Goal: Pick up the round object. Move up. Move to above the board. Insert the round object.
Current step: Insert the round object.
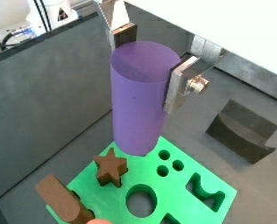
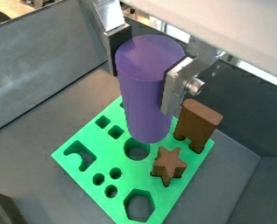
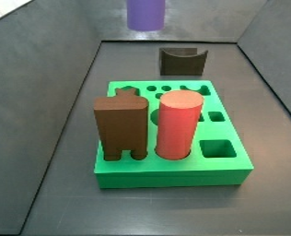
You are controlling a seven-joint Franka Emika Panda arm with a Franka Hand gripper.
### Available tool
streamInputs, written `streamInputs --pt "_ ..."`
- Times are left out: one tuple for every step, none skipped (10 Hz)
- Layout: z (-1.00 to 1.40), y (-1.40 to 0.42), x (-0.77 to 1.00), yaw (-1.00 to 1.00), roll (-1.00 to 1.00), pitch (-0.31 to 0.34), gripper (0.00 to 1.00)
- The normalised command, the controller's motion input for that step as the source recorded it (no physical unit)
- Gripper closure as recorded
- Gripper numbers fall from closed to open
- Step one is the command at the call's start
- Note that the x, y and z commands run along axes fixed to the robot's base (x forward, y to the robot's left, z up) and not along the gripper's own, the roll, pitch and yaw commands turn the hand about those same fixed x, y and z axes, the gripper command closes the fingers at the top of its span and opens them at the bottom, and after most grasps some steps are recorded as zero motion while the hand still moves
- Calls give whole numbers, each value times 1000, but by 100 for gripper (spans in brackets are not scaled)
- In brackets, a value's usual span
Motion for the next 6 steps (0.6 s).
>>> streamInputs --pt "-309 -54 37 57 43 -117 100" --pt "-254 -57 0 14 14 -110 100" --pt "-174 -54 0 0 0 -74 100" --pt "-91 -34 0 0 0 -40 100" --pt "-197 -74 20 0 0 -97 100" --pt "-286 -91 40 0 0 -130 100"
